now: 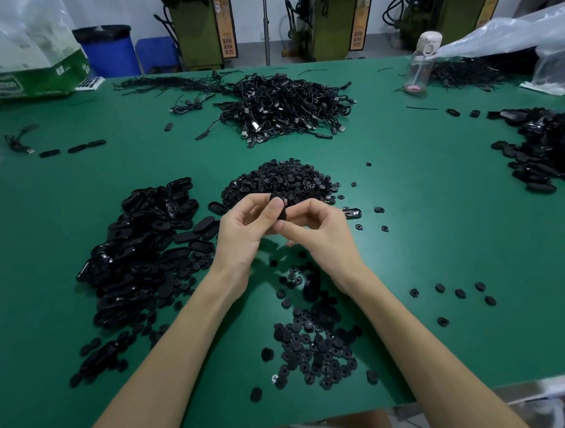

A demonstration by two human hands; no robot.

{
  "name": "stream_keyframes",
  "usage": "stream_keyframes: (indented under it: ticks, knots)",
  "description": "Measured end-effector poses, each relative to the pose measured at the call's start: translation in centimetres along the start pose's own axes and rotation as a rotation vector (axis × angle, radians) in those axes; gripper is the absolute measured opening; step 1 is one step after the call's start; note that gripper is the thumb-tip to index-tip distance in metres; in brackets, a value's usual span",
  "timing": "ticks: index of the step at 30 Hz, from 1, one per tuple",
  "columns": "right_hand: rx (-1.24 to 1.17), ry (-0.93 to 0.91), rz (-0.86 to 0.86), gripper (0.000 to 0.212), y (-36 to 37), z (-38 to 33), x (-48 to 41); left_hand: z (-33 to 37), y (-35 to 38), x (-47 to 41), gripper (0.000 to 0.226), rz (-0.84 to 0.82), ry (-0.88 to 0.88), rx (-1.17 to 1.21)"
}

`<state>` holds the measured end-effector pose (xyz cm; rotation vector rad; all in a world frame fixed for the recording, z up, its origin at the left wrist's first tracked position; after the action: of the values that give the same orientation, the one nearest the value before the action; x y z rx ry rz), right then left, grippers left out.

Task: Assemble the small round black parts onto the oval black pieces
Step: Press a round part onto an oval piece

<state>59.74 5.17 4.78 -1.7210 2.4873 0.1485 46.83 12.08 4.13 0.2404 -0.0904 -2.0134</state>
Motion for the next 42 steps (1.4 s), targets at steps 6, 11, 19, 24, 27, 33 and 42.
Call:
stream_keyframes:
  ticks: [6, 11, 19, 24, 27, 33, 42]
  knots:
    - [0.035, -0.045, 0.119, 0.018, -1.1, -0.1, -0.3, 0.2, -0.2, -0.1, 0.015, 0.005, 0.157, -0.191]
    - [0.23, -0.124, 0.142, 0.006, -0.9, -0.1, -0.1, -0.2, 0.8, 0.1, 0.016, -0.137, 0.125, -0.283]
    - [0.188, -0.074, 0.167, 0.004, -1.2, 0.2, -0.3, -0.8, 0.5, -0.1, 0.013, -0.155, 0.033, -0.237]
    - [0.204, -0.077, 0.187, 0.005, -1.3, 0.2, -0.2, -0.7, 0.4, -0.2, 0.018, -0.164, 0.027, -0.256]
    - [0.199, -0.076, 0.203, 0.005, -1.3, 0.1, -0.1, -0.7, 0.4, -0.1, 0.021, -0.171, 0.023, -0.274]
    - [0.215, -0.059, 0.229, 0.005, -1.4, 0.1, 0.0, -0.7, 0.1, -0.2, 0.016, -0.12, -0.009, -0.223]
    - [0.373, -0.15, 0.19, 0.004, -0.5, -0.2, 0.2, -0.5, -0.2, -0.2, 0.012, -0.042, 0.015, -0.228]
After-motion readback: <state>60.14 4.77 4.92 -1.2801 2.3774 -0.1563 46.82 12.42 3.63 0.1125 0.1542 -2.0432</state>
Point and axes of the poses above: each hand's wrist, its own x-axis away from the middle knuckle, its own y-axis out of the palm, z = x × y, the point moved 4 cm from there along -x, towards the middle knuckle, and after that the axes turned 1 degree about y, right-handed, at the moved point
